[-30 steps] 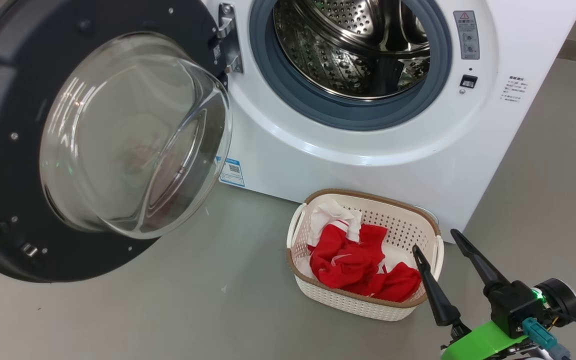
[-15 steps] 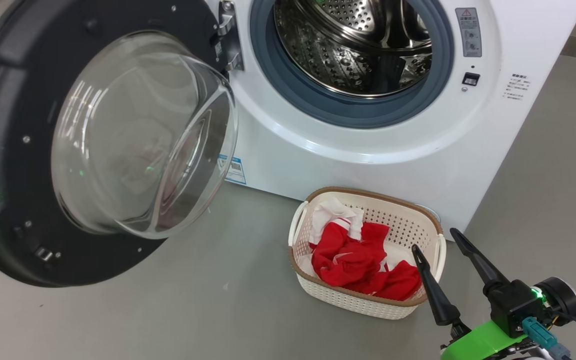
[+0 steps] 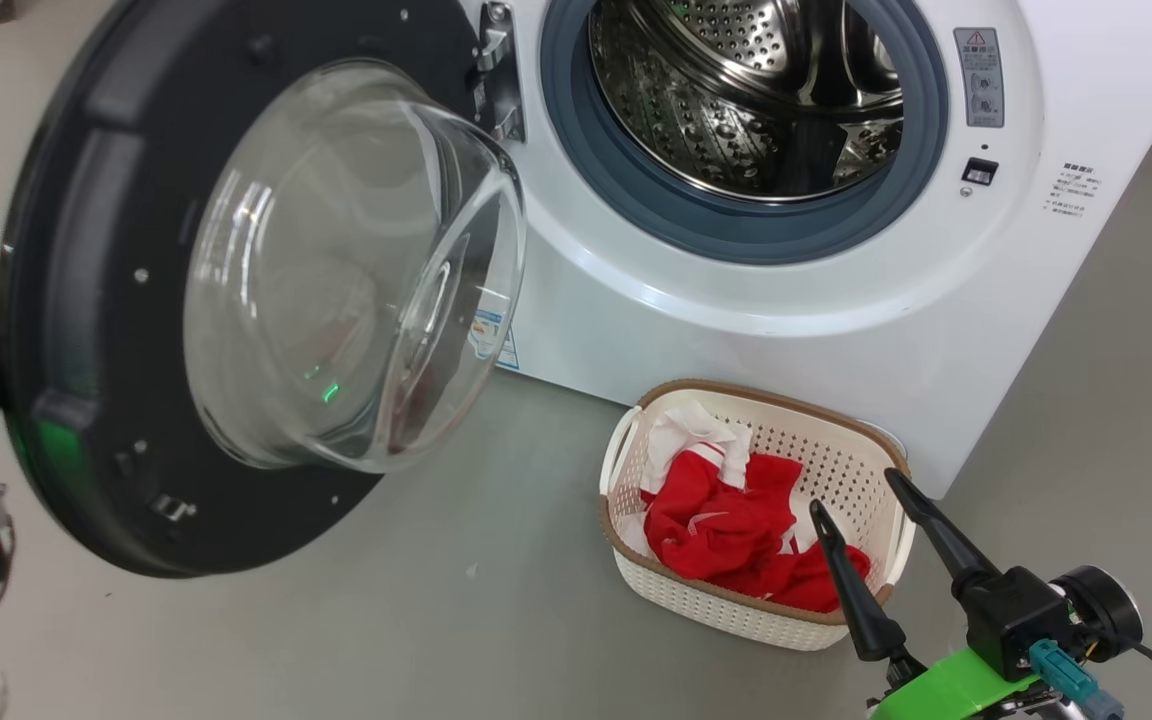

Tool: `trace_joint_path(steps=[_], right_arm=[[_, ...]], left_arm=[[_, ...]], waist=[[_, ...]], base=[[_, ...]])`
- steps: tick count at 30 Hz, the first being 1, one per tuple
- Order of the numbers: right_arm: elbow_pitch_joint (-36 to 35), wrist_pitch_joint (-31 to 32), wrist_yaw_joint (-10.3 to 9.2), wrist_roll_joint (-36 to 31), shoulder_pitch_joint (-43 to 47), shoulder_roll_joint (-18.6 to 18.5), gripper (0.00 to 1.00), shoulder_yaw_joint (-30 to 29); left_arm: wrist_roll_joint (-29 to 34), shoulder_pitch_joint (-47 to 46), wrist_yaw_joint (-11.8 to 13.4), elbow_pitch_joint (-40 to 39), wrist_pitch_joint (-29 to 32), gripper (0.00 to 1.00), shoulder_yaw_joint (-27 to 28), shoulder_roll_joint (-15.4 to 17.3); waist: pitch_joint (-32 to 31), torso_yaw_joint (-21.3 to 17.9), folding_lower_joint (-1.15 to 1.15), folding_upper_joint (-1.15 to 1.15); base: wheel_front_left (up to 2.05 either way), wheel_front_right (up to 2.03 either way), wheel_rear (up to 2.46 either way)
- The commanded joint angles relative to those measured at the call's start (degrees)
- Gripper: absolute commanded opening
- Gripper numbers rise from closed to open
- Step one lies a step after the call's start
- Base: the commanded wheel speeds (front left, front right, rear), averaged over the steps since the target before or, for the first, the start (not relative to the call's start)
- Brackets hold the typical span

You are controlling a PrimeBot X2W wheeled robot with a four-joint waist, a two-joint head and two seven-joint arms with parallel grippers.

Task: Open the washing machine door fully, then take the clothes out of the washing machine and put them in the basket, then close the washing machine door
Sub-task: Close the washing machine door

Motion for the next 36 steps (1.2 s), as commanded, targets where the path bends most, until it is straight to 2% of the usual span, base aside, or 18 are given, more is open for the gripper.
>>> trace_joint_path(steps=[1,9,20,28,36], right_arm=[[-1.0,-0.7,0.34,1.1,-1.3,-0.1,1.0,1.3],[0.2,-1.6,0.34,1.5,-0.9,0.3,1.0,1.3],[0.9,-2.4,0.34,1.9,-0.8,0.5,1.0,1.5],[1.5,-3.0,0.34,2.6,-1.4,0.6,1.0,1.4],[2.6,-3.5,0.34,3.5,-1.6,0.6,1.0,1.4]], left_arm=[[-0.8,1.1,-0.8,-1.9,1.3,0.0,0.3,0.8],[-2.1,4.7,-0.9,-8.7,5.9,0.0,-0.9,-3.9],[-4.2,10.7,2.6,-22.6,12.0,0.0,-2.5,-8.8],[-8.6,14.5,5.8,-31.9,12.5,0.0,-5.4,-10.7],[-17.5,19.4,8.1,-36.7,8.3,0.0,-14.5,-10.7]], waist=[[-0.3,0.2,0.0,0.0],[-1.5,0.3,0.0,0.0],[-1.5,-0.6,0.0,0.0],[-1.3,-2.4,0.0,0.0],[-1.7,-4.8,0.0,0.0]], base=[[0.0,0.0,0.0],[0.0,0.0,0.0],[0.0,0.0,0.0],[0.0,0.0,0.0],[0.0,0.0,0.0]])
